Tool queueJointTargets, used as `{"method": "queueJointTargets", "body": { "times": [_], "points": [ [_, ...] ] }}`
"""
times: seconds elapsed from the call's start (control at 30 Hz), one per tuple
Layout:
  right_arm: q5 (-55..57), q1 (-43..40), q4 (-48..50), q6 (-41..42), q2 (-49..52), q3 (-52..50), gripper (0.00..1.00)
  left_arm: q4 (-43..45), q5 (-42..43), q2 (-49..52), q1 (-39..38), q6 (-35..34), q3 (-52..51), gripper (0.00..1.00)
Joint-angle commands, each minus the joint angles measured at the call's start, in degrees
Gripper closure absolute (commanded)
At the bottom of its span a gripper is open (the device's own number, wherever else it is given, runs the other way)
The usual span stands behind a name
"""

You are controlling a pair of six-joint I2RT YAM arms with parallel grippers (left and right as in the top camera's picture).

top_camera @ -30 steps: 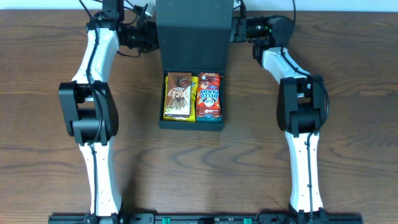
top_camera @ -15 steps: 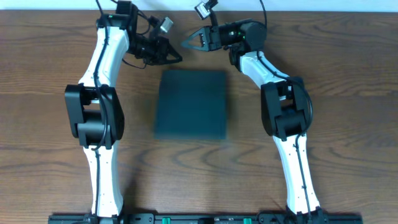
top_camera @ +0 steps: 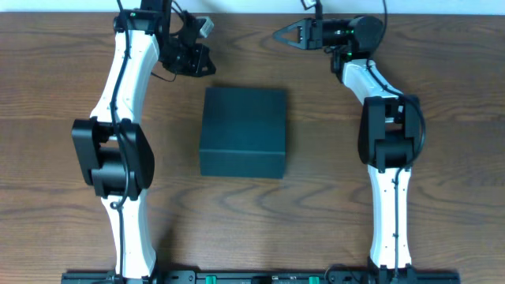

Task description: Pack container

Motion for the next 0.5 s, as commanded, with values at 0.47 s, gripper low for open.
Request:
{"method": "queueJointTargets", "body": {
  "times": [0.47],
  "points": [
    [22.1, -4.5, -53.6, -47.6, -2.4, 2.2, 0.98, -4.4, -4.4, -2.1, -6.8, 0.2, -0.2, 0.94]
  ]
}}
